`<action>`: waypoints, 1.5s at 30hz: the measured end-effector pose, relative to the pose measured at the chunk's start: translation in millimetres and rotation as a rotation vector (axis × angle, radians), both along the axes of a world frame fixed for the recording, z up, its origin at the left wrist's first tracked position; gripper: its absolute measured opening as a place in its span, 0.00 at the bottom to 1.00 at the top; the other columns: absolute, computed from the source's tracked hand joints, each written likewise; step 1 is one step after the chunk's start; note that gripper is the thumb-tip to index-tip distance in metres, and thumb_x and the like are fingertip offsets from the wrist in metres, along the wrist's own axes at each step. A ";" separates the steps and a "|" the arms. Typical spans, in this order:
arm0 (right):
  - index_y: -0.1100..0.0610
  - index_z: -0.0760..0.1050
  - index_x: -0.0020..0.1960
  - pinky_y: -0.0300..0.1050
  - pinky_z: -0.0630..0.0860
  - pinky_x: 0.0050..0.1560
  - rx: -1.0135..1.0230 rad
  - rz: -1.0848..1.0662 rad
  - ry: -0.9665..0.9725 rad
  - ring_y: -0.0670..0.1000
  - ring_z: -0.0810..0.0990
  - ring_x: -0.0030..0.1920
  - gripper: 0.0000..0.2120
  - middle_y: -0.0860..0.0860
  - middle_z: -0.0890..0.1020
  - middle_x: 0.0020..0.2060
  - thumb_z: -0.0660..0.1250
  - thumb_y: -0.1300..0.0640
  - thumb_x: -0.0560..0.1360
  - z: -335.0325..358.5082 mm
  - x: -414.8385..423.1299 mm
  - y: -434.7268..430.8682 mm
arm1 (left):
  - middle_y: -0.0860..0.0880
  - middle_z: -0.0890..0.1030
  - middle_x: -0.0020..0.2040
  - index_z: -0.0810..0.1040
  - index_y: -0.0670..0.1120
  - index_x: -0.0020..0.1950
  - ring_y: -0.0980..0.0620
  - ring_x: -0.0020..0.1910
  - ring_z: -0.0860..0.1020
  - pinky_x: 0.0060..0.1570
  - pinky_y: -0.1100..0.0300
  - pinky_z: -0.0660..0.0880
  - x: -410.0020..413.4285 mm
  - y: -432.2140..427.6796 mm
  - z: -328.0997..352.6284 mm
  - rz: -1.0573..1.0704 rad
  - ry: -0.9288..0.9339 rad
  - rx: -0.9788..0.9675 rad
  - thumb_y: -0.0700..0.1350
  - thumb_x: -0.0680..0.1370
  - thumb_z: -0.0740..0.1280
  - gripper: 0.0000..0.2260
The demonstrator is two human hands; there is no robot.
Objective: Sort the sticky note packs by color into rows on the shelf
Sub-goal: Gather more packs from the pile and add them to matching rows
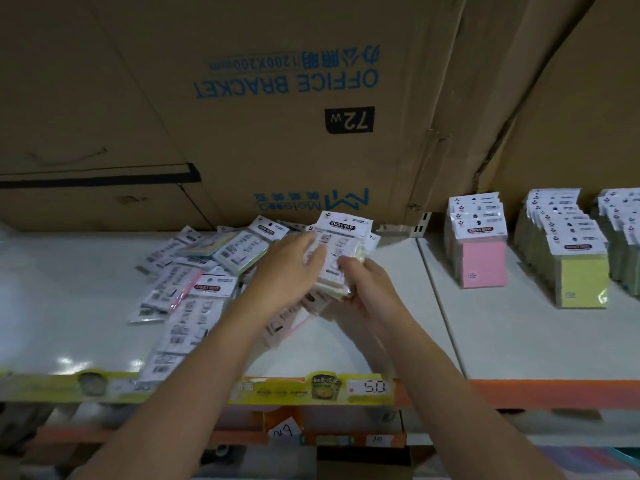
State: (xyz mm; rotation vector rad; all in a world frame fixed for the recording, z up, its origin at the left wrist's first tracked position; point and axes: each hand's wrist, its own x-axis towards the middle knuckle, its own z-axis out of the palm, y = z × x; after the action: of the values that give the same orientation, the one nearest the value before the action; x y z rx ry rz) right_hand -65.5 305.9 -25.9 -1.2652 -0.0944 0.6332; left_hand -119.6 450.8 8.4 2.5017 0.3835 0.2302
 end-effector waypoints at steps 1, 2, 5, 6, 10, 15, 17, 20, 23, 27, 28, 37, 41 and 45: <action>0.61 0.78 0.58 0.42 0.78 0.32 -0.063 -0.023 -0.008 0.51 0.85 0.37 0.12 0.54 0.86 0.40 0.65 0.57 0.77 -1.1 1.0 4.1 | 0.47 0.71 0.71 0.67 0.51 0.74 0.44 0.70 0.68 0.63 0.49 0.70 0.0 17.8 -0.8 0.039 0.016 0.070 0.57 0.82 0.59 0.22; 0.61 0.78 0.57 0.44 0.80 0.36 -0.106 -0.041 -0.003 0.52 0.85 0.38 0.12 0.54 0.86 0.40 0.66 0.56 0.77 -2.9 2.2 6.8 | 0.45 0.71 0.71 0.64 0.49 0.75 0.42 0.69 0.67 0.63 0.47 0.70 0.5 36.6 -2.1 0.082 0.059 0.165 0.56 0.81 0.61 0.24; 0.61 0.78 0.58 0.59 0.83 0.51 -0.125 -0.053 0.067 0.59 0.85 0.47 0.14 0.58 0.86 0.48 0.66 0.54 0.76 -6.7 3.9 9.4 | 0.41 0.72 0.68 0.62 0.45 0.76 0.39 0.66 0.69 0.61 0.46 0.72 -0.5 85.2 -8.9 0.133 0.275 0.277 0.59 0.78 0.65 0.31; 0.60 0.78 0.58 0.59 0.83 0.50 -0.110 -0.050 0.085 0.57 0.86 0.46 0.14 0.57 0.87 0.48 0.66 0.55 0.76 -7.3 4.3 9.2 | 0.41 0.73 0.68 0.63 0.45 0.75 0.39 0.65 0.71 0.61 0.46 0.72 0.3 94.7 -11.7 0.124 0.321 0.262 0.60 0.77 0.67 0.32; 0.59 0.77 0.54 0.49 0.83 0.40 -0.042 -0.037 0.134 0.52 0.86 0.40 0.08 0.53 0.87 0.41 0.66 0.57 0.77 -7.9 -0.3 6.8 | 0.44 0.76 0.63 0.68 0.47 0.69 0.41 0.62 0.73 0.60 0.48 0.72 7.5 109.4 -12.5 0.112 0.359 0.249 0.62 0.72 0.71 0.31; 0.59 0.76 0.55 0.51 0.82 0.43 -0.056 -0.058 0.065 0.50 0.85 0.37 0.08 0.51 0.86 0.38 0.65 0.57 0.77 -9.4 -12.8 -0.8 | 0.45 0.72 0.59 0.68 0.49 0.66 0.43 0.60 0.71 0.57 0.50 0.72 -3.0 76.8 0.7 0.133 0.113 0.112 0.65 0.70 0.72 0.32; 0.57 0.77 0.56 0.47 0.78 0.39 -0.133 -0.097 -0.041 0.51 0.83 0.39 0.10 0.54 0.85 0.44 0.66 0.55 0.76 -7.6 -22.7 -0.8 | 0.49 0.68 0.58 0.66 0.51 0.66 0.46 0.58 0.73 0.53 0.53 0.71 -15.4 47.3 -0.8 0.059 0.031 -0.061 0.65 0.70 0.71 0.31; 0.52 0.78 0.57 0.49 0.77 0.43 -0.161 -0.169 -0.149 0.54 0.84 0.50 0.17 0.53 0.85 0.50 0.68 0.48 0.70 -6.1 -43.1 -2.0 | 0.51 0.67 0.64 0.62 0.53 0.71 0.49 0.61 0.73 0.54 0.56 0.70 -33.8 6.7 -13.2 -0.001 -0.012 -0.272 0.67 0.72 0.68 0.34; 0.49 0.77 0.57 0.51 0.80 0.49 -0.158 -0.188 -0.222 0.52 0.84 0.54 0.19 0.51 0.84 0.52 0.68 0.42 0.70 -2.1 -65.9 -13.6 | 0.50 0.65 0.69 0.60 0.55 0.74 0.51 0.65 0.71 0.57 0.56 0.70 -47.8 -13.0 -22.8 -0.050 -0.059 -0.379 0.66 0.73 0.66 0.34; 0.51 0.76 0.61 0.49 0.78 0.49 -0.159 -0.167 -0.216 0.54 0.82 0.56 0.24 0.55 0.82 0.56 0.58 0.34 0.77 -0.9 -97.4 -32.2 | 0.60 0.66 0.69 0.57 0.60 0.75 0.71 0.56 0.70 0.53 0.65 0.70 -68.5 -28.6 -14.6 -0.224 0.000 -0.706 0.73 0.65 0.68 0.43; 0.52 0.75 0.63 0.49 0.78 0.49 -0.135 -0.187 -0.204 0.55 0.81 0.58 0.25 0.56 0.82 0.58 0.57 0.35 0.78 -1.8 -105.1 -37.8 | 0.62 0.69 0.67 0.57 0.61 0.75 0.73 0.57 0.71 0.52 0.66 0.72 -74.4 -33.5 -14.2 -0.272 0.012 -0.793 0.70 0.65 0.72 0.44; 0.44 0.75 0.63 0.38 0.79 0.48 -0.356 -0.345 -0.293 0.47 0.81 0.56 0.17 0.49 0.81 0.59 0.67 0.43 0.75 1.7 -149.3 -106.6 | 0.49 0.86 0.49 0.77 0.47 0.60 0.53 0.46 0.85 0.38 0.62 0.79 -102.3 -91.5 -31.7 -0.376 0.087 -1.307 0.44 0.67 0.70 0.21; 0.53 0.73 0.67 0.55 0.81 0.56 -0.344 -0.255 -0.131 0.52 0.82 0.57 0.25 0.54 0.82 0.59 0.66 0.42 0.74 2.4 -161.3 -155.0 | 0.43 0.86 0.52 0.79 0.41 0.61 0.46 0.49 0.85 0.41 0.56 0.81 -111.7 -134.1 -46.2 -0.317 0.162 -1.544 0.42 0.70 0.68 0.19; 0.54 0.75 0.63 0.47 0.83 0.47 -0.305 -0.251 -0.116 0.51 0.84 0.50 0.17 0.56 0.82 0.56 0.68 0.49 0.76 5.2 -167.7 -216.9 | 0.36 0.81 0.60 0.77 0.39 0.66 0.40 0.55 0.82 0.47 0.51 0.81 -115.4 -190.2 -47.6 -0.277 0.248 -1.677 0.46 0.71 0.67 0.24</action>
State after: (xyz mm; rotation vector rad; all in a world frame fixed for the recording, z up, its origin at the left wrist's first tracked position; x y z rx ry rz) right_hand -233.2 89.0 -20.6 -1.5793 0.0678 0.3646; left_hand -235.0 260.6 -39.2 0.8805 0.1572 -0.3932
